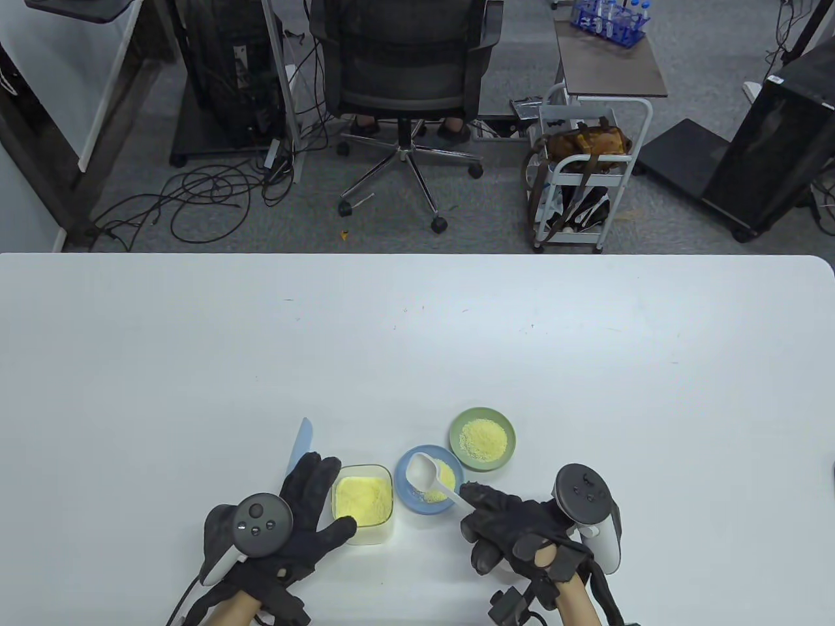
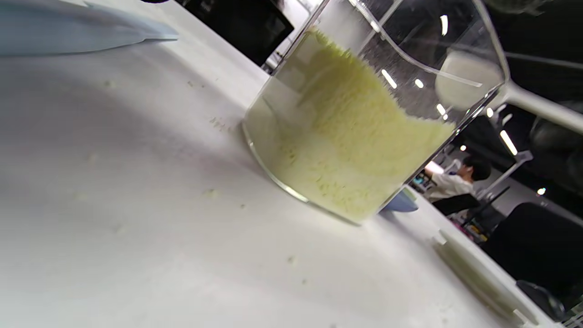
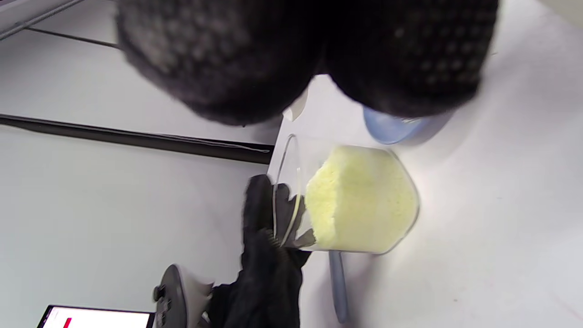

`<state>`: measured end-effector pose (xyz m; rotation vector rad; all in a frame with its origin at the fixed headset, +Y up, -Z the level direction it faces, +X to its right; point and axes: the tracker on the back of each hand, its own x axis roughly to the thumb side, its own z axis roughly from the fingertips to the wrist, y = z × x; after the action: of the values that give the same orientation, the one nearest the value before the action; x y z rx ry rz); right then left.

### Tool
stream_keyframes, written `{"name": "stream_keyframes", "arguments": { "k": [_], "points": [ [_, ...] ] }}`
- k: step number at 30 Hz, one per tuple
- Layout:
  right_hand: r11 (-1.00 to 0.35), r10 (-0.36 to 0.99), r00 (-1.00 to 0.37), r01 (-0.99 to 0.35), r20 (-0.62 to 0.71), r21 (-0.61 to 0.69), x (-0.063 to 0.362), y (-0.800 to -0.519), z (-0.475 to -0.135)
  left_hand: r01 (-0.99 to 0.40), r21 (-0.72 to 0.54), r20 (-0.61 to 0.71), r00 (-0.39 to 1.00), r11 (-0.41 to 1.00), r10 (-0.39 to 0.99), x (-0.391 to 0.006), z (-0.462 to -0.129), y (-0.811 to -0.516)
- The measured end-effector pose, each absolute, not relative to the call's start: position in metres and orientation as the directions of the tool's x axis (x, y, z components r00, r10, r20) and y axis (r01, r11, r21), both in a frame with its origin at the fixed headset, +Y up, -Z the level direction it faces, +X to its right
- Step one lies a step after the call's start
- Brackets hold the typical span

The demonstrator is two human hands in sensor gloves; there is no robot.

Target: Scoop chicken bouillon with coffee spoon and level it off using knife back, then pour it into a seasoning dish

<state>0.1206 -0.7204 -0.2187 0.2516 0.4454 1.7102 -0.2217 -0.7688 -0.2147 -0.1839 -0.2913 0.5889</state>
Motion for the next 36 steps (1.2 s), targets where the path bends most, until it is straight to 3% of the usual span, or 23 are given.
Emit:
{"name": "stream_keyframes", "arguments": {
  "k": [4, 8, 16, 20, 29, 31, 36],
  "points": [
    [-0.210, 0.962, -0.267, -0.845, -0.050, 0.491, 0.096, -0.710, -0.227, -0.575, -0.317, 0.199, 0.737, 0.754, 0.646, -0.221, -0.216, -0.773],
    [-0.381, 0.904, -0.426, -0.790, 0.016, 0.480, 0.072, -0.703, -0.241, -0.563, -0.294, 0.209, 0.750, 0.772, 0.627, -0.222, -0.215, -0.773],
    [-0.601, 0.763, -0.640, -0.654, 0.087, 0.459, 0.035, -0.694, -0.256, -0.554, -0.306, 0.202, 0.757, 0.774, 0.621, -0.223, -0.216, -0.772],
    [-0.615, 0.728, -0.682, -0.608, 0.065, 0.502, 0.022, -0.690, -0.256, -0.564, -0.320, 0.191, 0.749, 0.762, 0.634, -0.224, -0.217, -0.773],
    [-0.529, 0.735, -0.678, -0.561, 0.012, 0.637, 0.004, -0.691, -0.261, -0.562, -0.321, 0.186, 0.752, 0.762, 0.633, -0.224, -0.217, -0.773],
    [-0.449, 0.766, -0.643, -0.563, -0.026, 0.694, 0.004, -0.697, -0.263, -0.563, -0.328, 0.182, 0.750, 0.758, 0.636, -0.224, -0.217, -0.773],
    [-0.258, 0.858, -0.485, -0.695, -0.171, 0.671, 0.014, -0.715, -0.263, -0.565, -0.342, 0.175, 0.747, 0.751, 0.641, -0.225, -0.217, -0.773]
  ]
}}
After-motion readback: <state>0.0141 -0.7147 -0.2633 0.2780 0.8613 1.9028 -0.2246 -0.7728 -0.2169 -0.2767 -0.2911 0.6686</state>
